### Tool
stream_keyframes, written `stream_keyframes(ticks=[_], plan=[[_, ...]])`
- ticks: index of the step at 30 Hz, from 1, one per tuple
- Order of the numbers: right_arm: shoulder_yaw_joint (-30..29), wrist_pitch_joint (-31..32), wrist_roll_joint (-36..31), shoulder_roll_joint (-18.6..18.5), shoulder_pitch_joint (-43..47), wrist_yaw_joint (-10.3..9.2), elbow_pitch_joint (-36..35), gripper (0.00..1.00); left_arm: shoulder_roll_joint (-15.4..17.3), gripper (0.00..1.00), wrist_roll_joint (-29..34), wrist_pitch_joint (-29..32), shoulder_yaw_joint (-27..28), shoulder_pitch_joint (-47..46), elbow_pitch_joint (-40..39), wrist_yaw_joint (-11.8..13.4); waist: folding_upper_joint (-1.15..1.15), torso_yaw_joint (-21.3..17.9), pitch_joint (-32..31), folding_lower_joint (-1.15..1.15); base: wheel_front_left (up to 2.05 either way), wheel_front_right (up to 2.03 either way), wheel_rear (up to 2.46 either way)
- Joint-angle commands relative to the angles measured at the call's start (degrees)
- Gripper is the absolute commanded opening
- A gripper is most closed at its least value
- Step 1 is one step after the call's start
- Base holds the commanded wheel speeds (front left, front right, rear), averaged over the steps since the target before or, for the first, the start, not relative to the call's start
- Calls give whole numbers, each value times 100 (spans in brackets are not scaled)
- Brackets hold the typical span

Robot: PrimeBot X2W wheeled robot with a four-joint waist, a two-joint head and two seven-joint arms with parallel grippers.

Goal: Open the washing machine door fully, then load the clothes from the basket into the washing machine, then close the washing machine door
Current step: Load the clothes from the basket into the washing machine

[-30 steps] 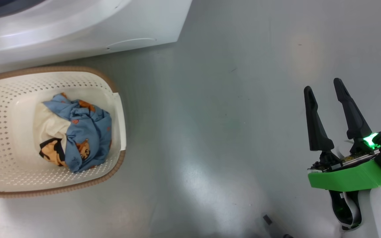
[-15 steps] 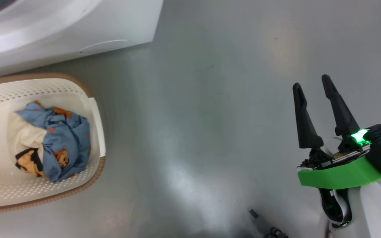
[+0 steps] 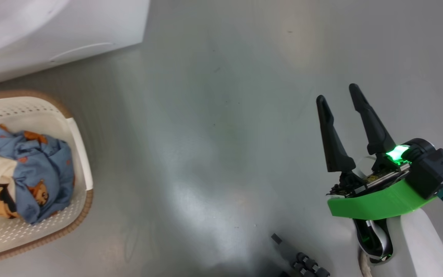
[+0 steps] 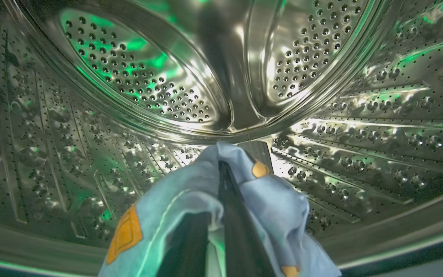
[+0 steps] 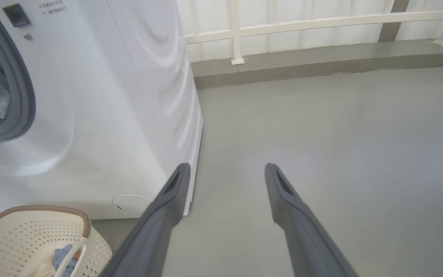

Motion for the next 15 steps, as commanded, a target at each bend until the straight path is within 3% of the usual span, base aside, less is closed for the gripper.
stream_keyframes(ticks=[1, 10, 15], plan=[[142, -27, 56, -1, 59, 9, -97, 100, 357, 0, 136, -129, 110, -146, -60, 50, 0, -85, 74, 0, 0, 0, 0], [195, -27, 100, 33, -11, 9, -89, 100, 358, 0, 618, -1418, 9, -748, 152, 246, 0, -178, 238, 0, 0, 0, 0], [175, -27, 90, 20, -31, 9, -89, 100, 236, 0, 489, -1405, -30, -834, 557, 159, 0, -134, 286, 0, 0, 0, 0]])
